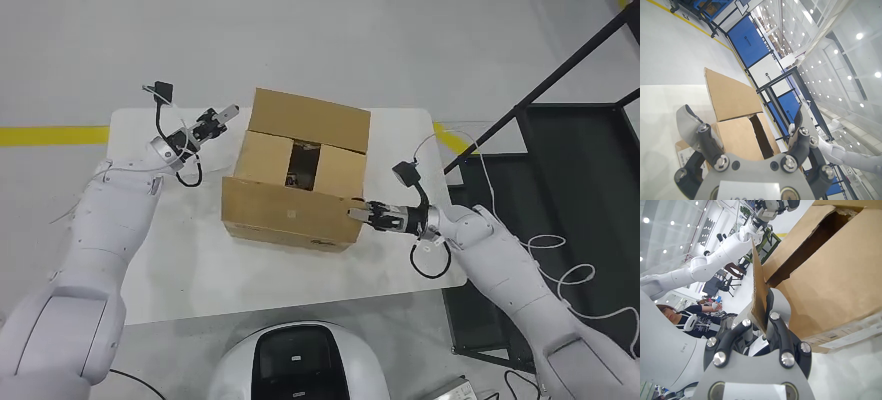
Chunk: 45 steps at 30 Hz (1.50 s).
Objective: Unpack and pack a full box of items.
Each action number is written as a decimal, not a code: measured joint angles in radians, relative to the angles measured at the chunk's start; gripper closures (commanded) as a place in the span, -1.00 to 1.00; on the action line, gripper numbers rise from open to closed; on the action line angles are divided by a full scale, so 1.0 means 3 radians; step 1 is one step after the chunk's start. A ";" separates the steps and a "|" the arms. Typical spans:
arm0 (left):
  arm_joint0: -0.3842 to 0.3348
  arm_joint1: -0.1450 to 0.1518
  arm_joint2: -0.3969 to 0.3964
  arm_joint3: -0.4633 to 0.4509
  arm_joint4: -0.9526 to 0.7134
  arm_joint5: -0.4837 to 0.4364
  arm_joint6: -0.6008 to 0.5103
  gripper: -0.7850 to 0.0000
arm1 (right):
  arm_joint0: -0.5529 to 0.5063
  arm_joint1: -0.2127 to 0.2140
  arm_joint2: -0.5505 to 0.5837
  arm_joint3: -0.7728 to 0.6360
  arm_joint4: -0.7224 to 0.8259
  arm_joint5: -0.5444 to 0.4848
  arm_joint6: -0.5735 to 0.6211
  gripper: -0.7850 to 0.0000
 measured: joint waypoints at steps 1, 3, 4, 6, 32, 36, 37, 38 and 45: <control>0.0004 0.0001 -0.0003 -0.0006 -0.0003 0.0005 -0.0001 -1.00 | 0.0013 0.0035 -0.0055 -0.0022 0.0053 0.0021 0.0021 1.00; 0.0014 0.0004 -0.0008 -0.0017 -0.0010 0.0015 -0.0007 -1.00 | 0.0043 0.0114 -0.0187 -0.0071 0.0165 0.0058 0.0058 1.00; 0.0017 0.0004 -0.0008 -0.0020 -0.0010 0.0020 -0.0011 -1.00 | 0.0057 0.0146 -0.0245 -0.0093 0.0222 0.0069 0.0069 1.00; 0.0022 0.0005 -0.0009 -0.0028 -0.0010 0.0031 -0.0019 -1.00 | 0.0096 0.0225 -0.0376 -0.0141 0.0344 0.0087 0.0088 1.00; -0.0176 -0.0217 0.0196 0.0424 -0.0292 0.0142 -0.0480 -1.00 | 0.0475 0.0783 -0.0890 0.0417 0.1188 -0.0210 -0.0229 -1.00; -0.0193 -0.0292 0.0252 0.0482 -0.0281 0.0120 -0.0367 -1.00 | 0.0315 0.0849 -0.0710 0.0285 0.1310 -0.0210 -0.0213 -1.00; -0.0200 -0.0309 0.0263 0.0496 -0.0275 0.0113 -0.0335 -1.00 | 0.0273 0.0866 -0.0668 0.0248 0.1306 -0.0209 -0.0219 -1.00; -0.0211 -0.0330 0.0279 0.0517 -0.0264 0.0111 -0.0292 -1.00 | 0.0216 0.0890 -0.0612 0.0194 0.1290 -0.0200 -0.0236 -1.00; -0.0273 -0.0447 0.0351 0.0623 -0.0231 0.0169 -0.0160 -1.00 | -0.0105 0.1010 -0.0306 -0.0142 0.1131 -0.0047 -0.0359 -1.00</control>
